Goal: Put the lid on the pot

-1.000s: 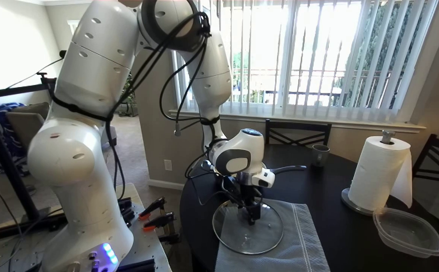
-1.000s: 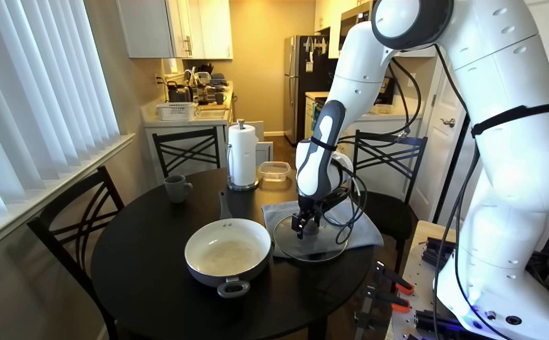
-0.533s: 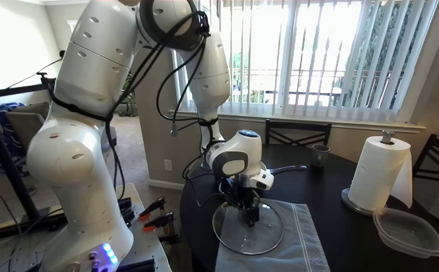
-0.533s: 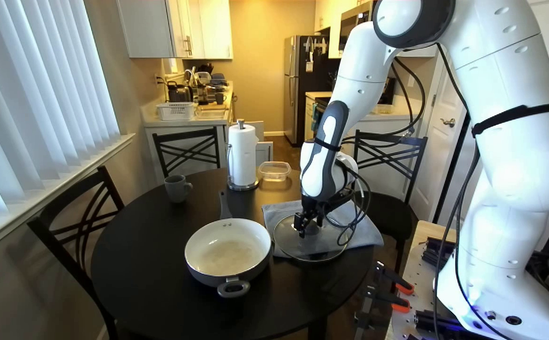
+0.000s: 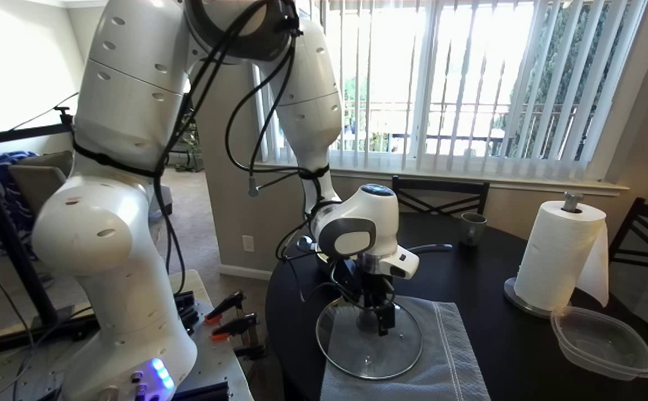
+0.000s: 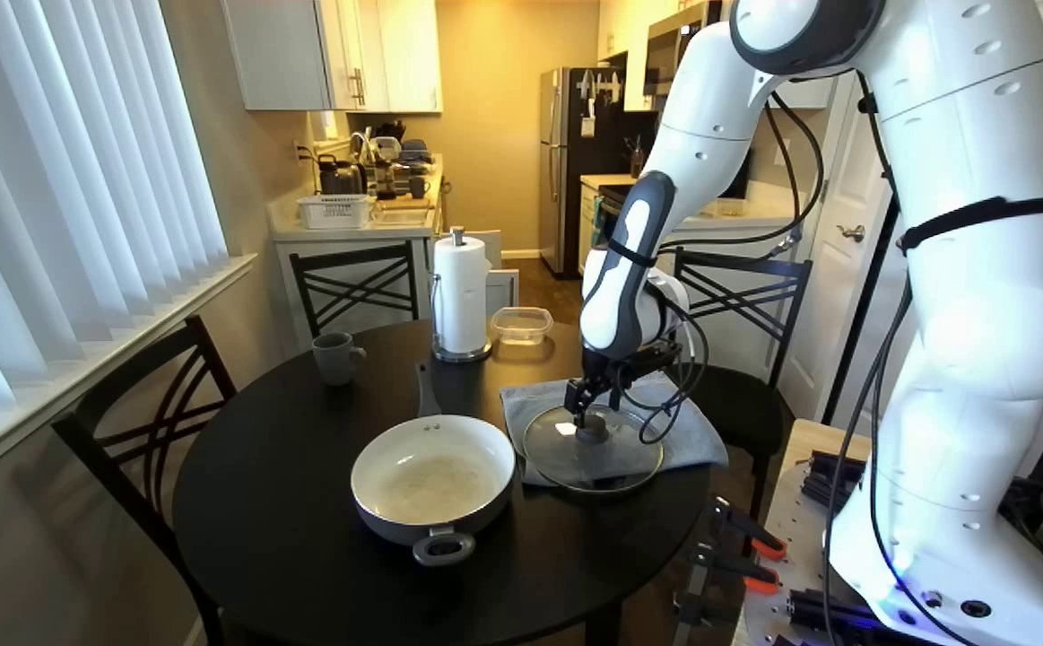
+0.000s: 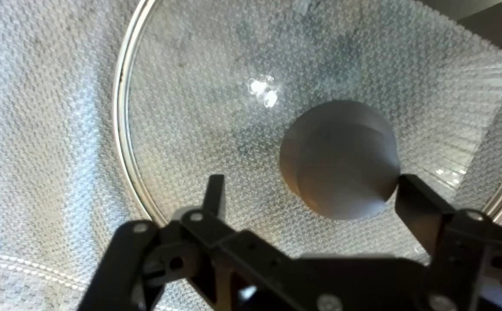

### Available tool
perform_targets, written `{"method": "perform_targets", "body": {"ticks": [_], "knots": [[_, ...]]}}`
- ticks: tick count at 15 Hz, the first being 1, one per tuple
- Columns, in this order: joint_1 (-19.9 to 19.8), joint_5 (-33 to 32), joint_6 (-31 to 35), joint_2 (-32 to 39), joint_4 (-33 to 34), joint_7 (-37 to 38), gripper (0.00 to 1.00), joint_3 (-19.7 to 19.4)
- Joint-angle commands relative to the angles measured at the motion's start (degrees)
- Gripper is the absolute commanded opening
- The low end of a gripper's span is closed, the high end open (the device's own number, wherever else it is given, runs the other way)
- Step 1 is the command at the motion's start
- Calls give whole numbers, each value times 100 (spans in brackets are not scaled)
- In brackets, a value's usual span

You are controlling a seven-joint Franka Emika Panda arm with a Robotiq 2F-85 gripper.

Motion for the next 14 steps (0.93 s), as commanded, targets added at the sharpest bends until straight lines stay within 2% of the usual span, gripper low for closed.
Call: {"method": "perform_targets", "body": {"ticks": [1,7,14], "knots": [[-223,124,-427,-196,33,-267,100,110],[-250,36,-1234,-194,333,-587,100,82],[-226,8,-1846,-53,694,-964,100,115]]}}
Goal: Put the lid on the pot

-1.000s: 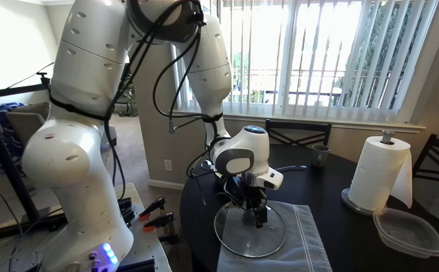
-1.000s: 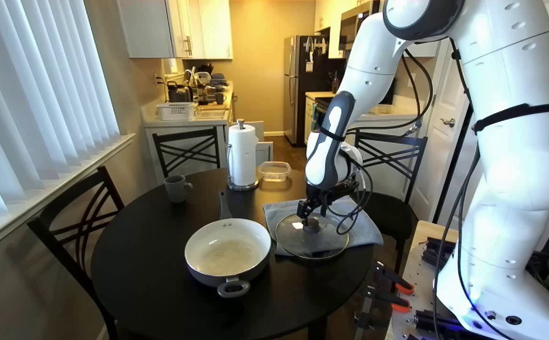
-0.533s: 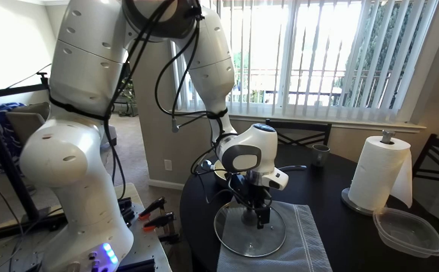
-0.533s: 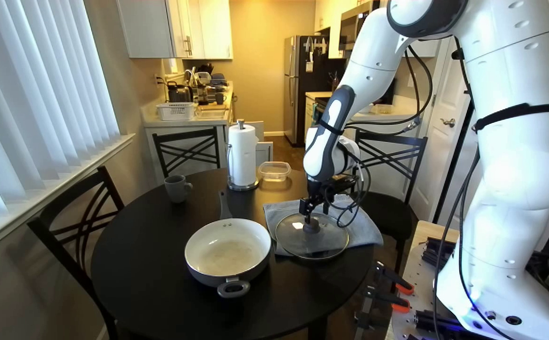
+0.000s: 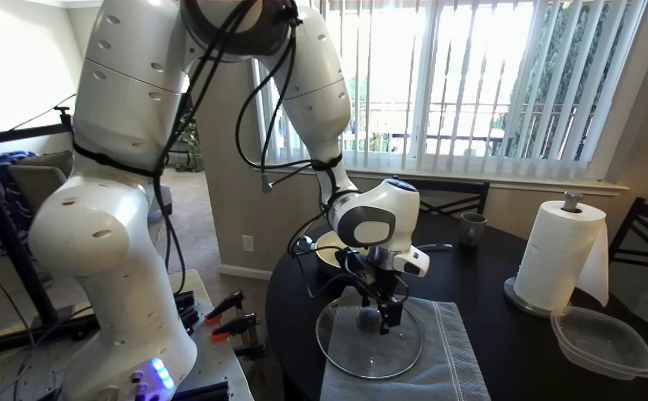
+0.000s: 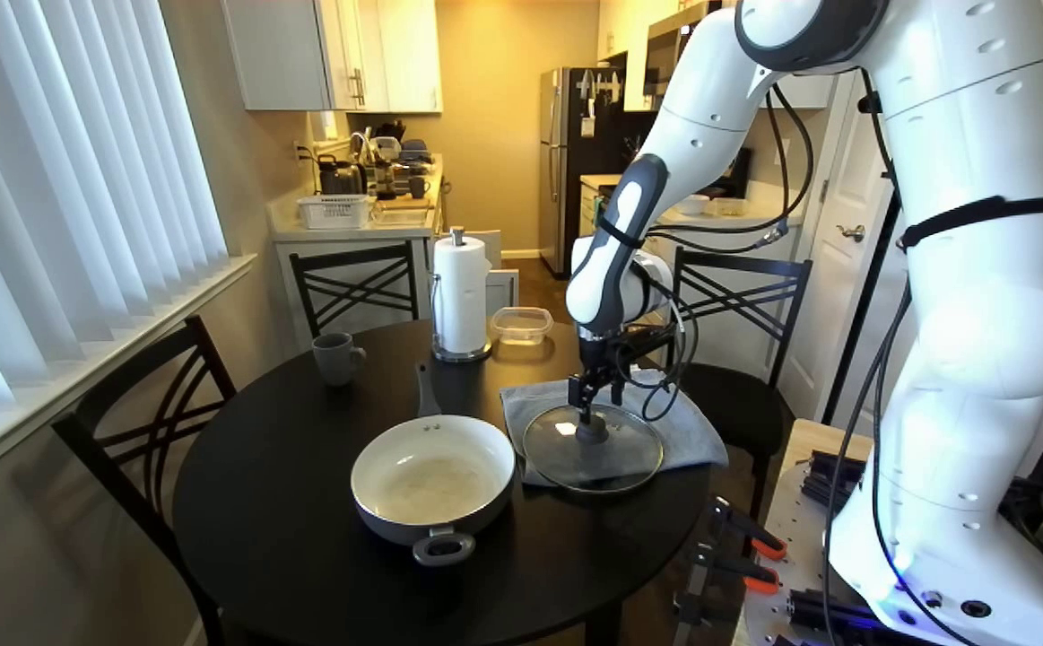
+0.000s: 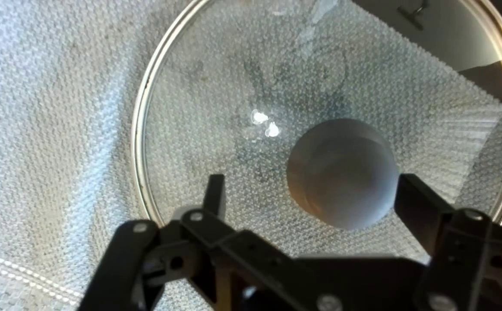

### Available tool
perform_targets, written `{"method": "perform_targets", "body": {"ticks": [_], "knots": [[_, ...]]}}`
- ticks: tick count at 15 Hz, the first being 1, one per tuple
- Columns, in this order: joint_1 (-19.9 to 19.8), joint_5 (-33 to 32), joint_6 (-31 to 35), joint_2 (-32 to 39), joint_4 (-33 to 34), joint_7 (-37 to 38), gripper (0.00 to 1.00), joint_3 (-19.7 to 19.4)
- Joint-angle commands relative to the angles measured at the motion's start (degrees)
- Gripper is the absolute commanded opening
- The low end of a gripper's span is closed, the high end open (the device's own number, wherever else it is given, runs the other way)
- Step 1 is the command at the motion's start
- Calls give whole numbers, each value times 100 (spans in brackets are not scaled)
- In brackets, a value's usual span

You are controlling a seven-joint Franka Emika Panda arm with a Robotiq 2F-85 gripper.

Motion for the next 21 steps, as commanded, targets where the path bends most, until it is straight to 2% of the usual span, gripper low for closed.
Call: {"method": "perform_targets", "body": {"ticks": [1,8,21], "knots": [[-53,22,-322,47,150,-345,100,76],[-26,2,-232,324,208,-465,100,144],[309,-180,-56,396,153,-237,100,99]]}}
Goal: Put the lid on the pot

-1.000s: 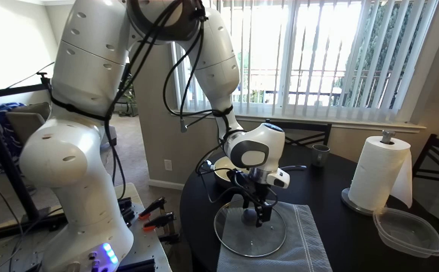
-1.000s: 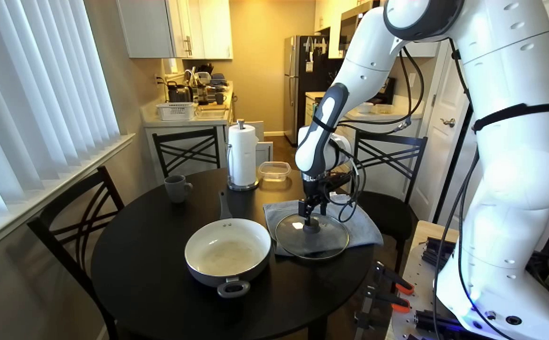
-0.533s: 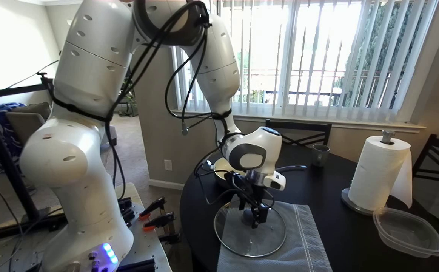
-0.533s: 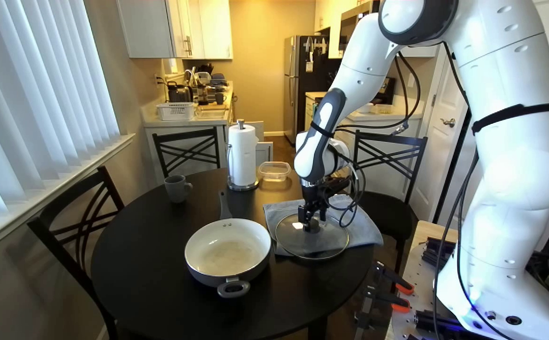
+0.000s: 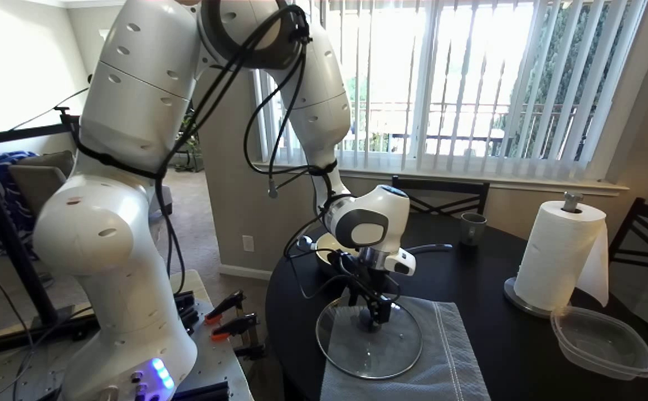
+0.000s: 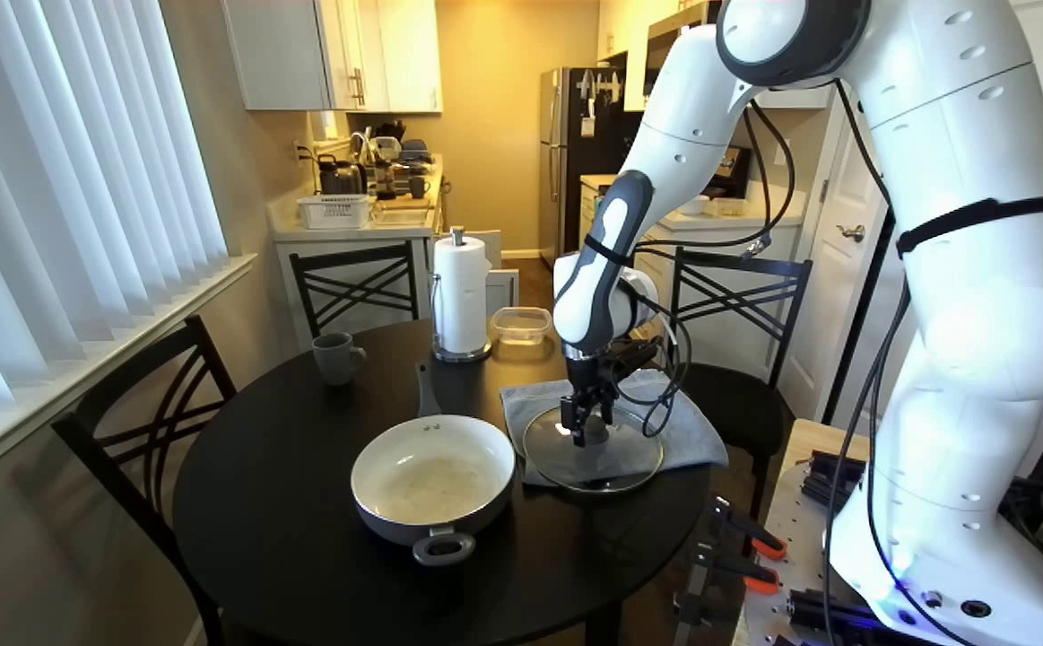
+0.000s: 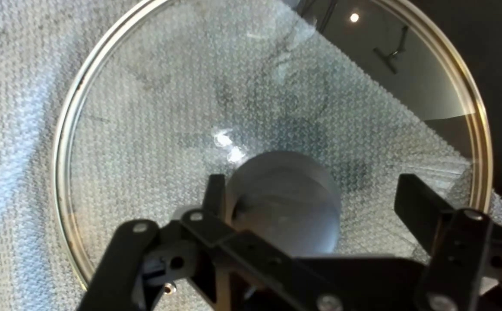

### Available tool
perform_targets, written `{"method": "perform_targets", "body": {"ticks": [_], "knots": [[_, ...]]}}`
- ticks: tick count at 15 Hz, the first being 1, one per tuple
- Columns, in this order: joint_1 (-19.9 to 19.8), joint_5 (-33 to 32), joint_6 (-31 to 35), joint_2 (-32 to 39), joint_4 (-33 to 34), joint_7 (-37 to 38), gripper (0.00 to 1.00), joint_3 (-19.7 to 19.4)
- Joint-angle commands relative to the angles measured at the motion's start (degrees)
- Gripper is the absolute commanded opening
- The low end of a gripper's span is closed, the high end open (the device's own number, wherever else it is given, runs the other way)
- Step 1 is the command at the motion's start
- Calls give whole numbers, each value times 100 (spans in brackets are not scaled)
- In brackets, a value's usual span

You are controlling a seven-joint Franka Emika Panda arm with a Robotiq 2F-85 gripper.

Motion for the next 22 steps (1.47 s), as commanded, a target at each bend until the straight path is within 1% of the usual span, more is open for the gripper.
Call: {"method": "perform_targets", "body": {"ticks": [1,12,13,14,15,16,17,18,19,20,22], "knots": [[51,-94,124,27,-12,4,100,-97],[63,-111,282,104,48,32,100,-179],[65,-107,304,116,49,36,98,-174],[85,-104,365,133,31,67,74,-174],[102,-117,403,141,25,82,73,-186],[113,-118,445,155,21,89,69,-185],[123,-121,479,162,14,93,63,-188],[139,-123,512,179,15,98,55,-189],[156,-129,541,186,15,105,49,-199],[129,-141,484,153,45,68,46,-223],[141,-148,479,135,35,82,44,-232]]}}
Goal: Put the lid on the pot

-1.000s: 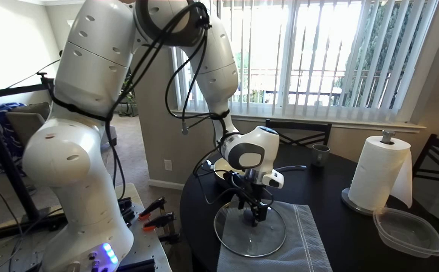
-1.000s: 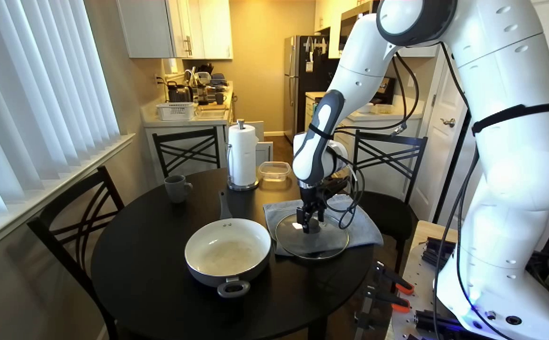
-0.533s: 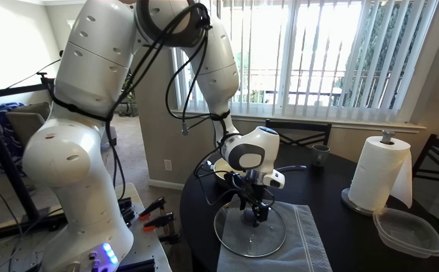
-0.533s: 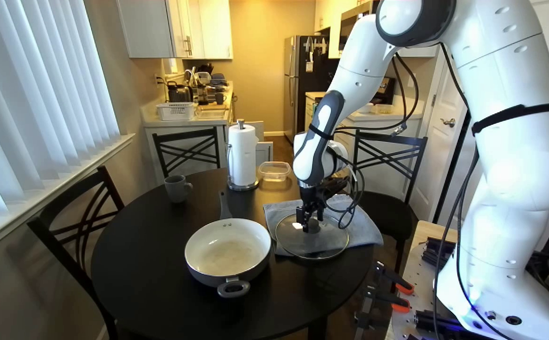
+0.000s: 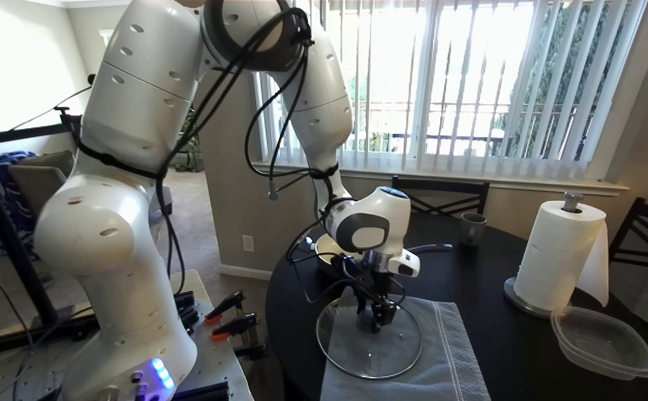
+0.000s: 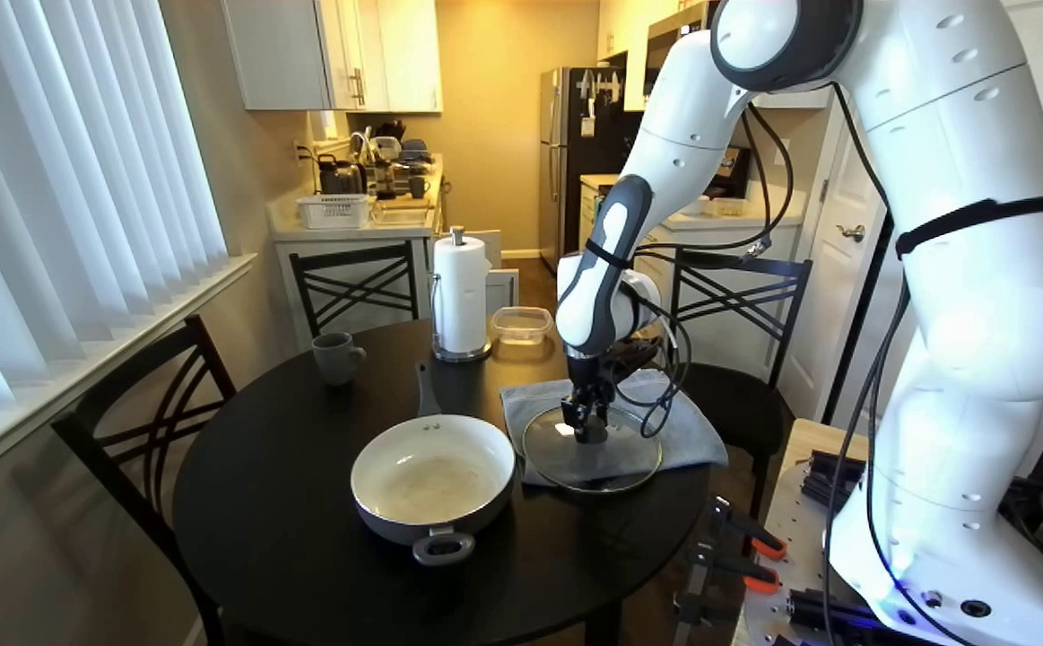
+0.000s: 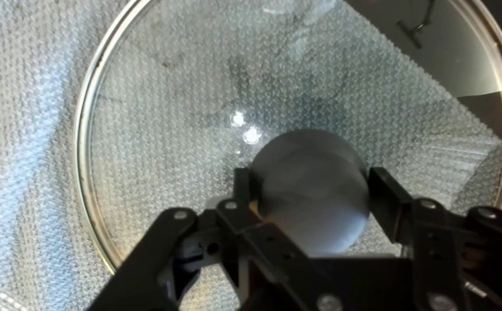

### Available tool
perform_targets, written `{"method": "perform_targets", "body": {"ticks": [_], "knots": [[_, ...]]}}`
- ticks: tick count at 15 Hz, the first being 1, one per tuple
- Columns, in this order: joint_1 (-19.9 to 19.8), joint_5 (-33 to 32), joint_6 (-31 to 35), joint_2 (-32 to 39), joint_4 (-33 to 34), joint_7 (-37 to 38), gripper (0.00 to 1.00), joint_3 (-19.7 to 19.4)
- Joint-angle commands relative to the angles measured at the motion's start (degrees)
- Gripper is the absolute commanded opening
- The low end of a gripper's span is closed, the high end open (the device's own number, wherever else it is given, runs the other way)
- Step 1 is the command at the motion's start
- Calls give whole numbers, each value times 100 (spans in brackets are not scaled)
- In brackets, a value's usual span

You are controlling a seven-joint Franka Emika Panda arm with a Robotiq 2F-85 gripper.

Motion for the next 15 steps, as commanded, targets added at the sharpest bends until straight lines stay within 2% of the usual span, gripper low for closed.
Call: {"method": "perform_targets", "body": {"ticks": [1,2,9,15], "knots": [[82,-144,102,8,12,93,40,-91],[102,-141,106,-43,-23,128,34,-98],[431,-204,157,-488,-453,504,33,-304],[1096,-810,-124,-1120,-917,1341,33,-797]]}}
